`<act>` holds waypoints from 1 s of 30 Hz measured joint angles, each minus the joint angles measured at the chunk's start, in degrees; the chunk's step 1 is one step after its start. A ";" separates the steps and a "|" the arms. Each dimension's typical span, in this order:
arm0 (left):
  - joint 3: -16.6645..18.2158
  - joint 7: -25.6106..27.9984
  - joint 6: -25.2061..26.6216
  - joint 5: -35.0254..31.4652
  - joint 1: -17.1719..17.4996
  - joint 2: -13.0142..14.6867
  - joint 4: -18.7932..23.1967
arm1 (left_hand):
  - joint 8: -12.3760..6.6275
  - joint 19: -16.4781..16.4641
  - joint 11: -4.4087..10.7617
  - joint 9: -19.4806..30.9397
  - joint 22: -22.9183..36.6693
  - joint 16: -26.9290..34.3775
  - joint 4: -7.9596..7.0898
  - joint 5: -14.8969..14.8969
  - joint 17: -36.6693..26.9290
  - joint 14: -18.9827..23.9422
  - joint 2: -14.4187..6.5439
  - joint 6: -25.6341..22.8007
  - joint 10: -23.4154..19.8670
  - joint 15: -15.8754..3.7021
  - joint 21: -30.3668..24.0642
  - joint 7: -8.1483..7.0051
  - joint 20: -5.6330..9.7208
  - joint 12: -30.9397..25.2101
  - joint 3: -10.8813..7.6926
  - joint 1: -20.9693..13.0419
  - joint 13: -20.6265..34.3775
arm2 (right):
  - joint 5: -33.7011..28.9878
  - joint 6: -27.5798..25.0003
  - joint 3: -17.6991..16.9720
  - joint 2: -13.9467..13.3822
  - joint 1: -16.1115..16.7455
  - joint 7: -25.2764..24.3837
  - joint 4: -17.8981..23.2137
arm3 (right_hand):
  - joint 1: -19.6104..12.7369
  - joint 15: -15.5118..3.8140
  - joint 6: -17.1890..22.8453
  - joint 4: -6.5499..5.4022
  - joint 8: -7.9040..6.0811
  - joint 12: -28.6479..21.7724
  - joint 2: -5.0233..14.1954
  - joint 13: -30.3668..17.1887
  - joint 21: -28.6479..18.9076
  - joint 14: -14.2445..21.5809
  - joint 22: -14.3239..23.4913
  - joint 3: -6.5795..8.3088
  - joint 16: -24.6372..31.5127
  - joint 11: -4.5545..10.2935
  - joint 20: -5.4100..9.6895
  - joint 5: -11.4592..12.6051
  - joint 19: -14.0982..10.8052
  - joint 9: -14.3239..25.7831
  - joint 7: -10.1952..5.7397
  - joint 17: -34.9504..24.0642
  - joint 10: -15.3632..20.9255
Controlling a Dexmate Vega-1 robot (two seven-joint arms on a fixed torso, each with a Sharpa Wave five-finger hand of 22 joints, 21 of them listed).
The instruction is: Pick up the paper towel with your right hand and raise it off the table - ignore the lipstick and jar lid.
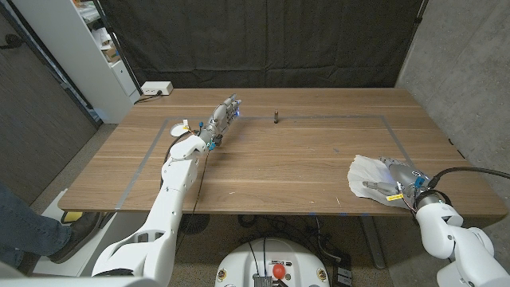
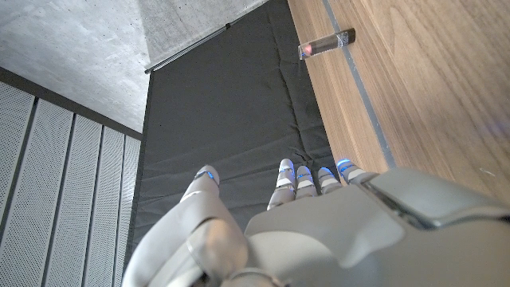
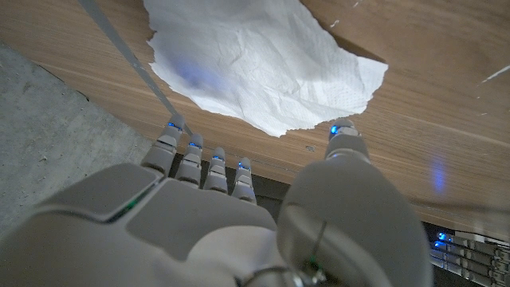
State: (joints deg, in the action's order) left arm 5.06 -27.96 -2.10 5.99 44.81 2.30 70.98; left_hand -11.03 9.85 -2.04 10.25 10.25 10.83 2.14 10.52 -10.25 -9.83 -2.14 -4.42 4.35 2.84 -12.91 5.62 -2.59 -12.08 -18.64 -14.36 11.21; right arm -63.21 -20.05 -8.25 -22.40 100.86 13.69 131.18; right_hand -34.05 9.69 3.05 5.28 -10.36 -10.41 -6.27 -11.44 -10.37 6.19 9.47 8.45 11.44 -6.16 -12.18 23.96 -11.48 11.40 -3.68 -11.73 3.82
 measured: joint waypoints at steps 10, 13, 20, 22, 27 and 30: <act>-0.13 0.20 0.37 -0.14 0.20 -0.03 0.39 | 0.00 0.00 0.00 0.00 0.00 0.00 0.24 0.00 0.00 0.00 0.00 0.00 0.00 0.00 0.21 0.00 0.00 0.00 0.25 0.00 0.00 | 0.52 -1.04 0.63 -0.50 -0.20 0.02 -1.00 | 0.00 -0.58 0.33 0.01 -0.27 0.00 0.00 0.27 -0.03 -0.57 0.28 -0.46 0.01 0.44 0.00 0.23 -0.01 -0.22 -0.32 0.00 -0.15; -0.16 0.24 0.42 -0.17 0.25 -0.04 0.44 | 0.00 0.00 0.00 0.00 0.00 0.00 0.24 0.00 0.00 0.00 0.00 0.00 0.00 0.00 0.22 0.00 0.00 0.00 0.24 0.00 0.00 | 0.71 -1.16 0.74 -0.65 -0.29 -0.02 -1.28 | 0.00 -0.60 0.33 0.01 -0.27 0.00 0.00 0.27 -0.03 -0.59 0.28 -0.46 0.01 0.43 0.00 0.23 -0.01 -0.22 -0.32 0.00 -0.15; -0.25 0.36 0.64 -0.27 0.40 -0.06 0.57 | 0.00 0.00 0.00 0.00 0.00 0.00 0.41 0.00 0.00 0.00 0.00 0.00 0.00 0.00 0.22 0.00 0.00 0.00 0.07 0.00 0.00 | 1.44 -1.80 1.03 -1.09 -0.52 -0.13 -2.10 | 0.00 -1.34 0.54 -0.07 -0.73 -0.30 0.01 0.27 -0.03 -0.23 0.28 -0.86 0.02 0.88 0.00 0.63 -0.01 -0.21 -0.10 0.00 0.30; -0.26 0.40 0.68 -0.29 0.41 -0.07 0.57 | 0.00 0.00 0.00 0.00 0.00 0.00 0.41 0.00 0.00 0.00 -0.04 0.00 0.00 0.00 0.22 0.00 0.00 0.00 0.07 0.04 0.00 | 1.72 -2.17 1.18 -1.33 -0.66 -0.12 -2.44 | 0.00 -1.43 0.76 0.01 -0.73 -0.45 0.01 0.27 -0.03 -0.14 0.28 -0.94 0.02 1.05 0.00 0.70 -0.01 -0.21 -0.33 0.00 0.47; -0.33 0.48 0.70 -0.37 0.41 -0.08 0.47 | 0.00 0.00 0.00 0.00 0.00 0.00 0.41 0.00 0.00 0.00 -0.31 -0.01 0.00 0.00 0.22 -0.01 0.00 0.00 0.07 0.31 0.00 | 2.09 -2.83 1.33 -1.65 -0.89 0.35 -2.78 | 0.00 -1.43 1.78 0.01 -1.17 -0.84 0.01 0.27 -0.03 -0.14 0.28 -0.94 0.26 0.93 0.00 1.08 -0.01 -0.20 -0.53 0.00 1.20; -0.36 0.51 0.71 -0.46 0.32 -0.09 0.17 | 0.00 0.00 0.00 0.00 0.00 0.00 0.41 0.00 0.00 0.00 -0.31 -0.20 0.00 0.00 0.22 -0.20 0.00 -0.01 0.07 0.31 0.00 | 2.24 -3.28 1.52 -2.12 -1.26 0.80 -3.12 | 0.00 -1.55 2.18 -0.02 -1.17 -0.90 0.01 0.26 -0.03 0.41 0.28 -0.97 0.26 0.77 0.00 1.08 -0.01 -0.20 -0.32 0.00 1.45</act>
State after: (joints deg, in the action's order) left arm 4.70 -27.45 -1.39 5.54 45.13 2.20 71.15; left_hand -11.03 9.85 -2.04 10.25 10.25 10.83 2.54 10.52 -10.25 -9.83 -2.44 -4.62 4.35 2.84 -12.70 5.42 -2.59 -12.09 -18.57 -14.05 11.21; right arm -60.97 -23.33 -6.73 -24.52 99.60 14.49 128.06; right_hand -34.05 8.15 5.23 5.26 -11.54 -11.31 -6.26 -11.18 -10.41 6.59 9.75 7.49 11.70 -5.39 -12.18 25.03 -11.49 11.19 -3.99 -11.73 5.27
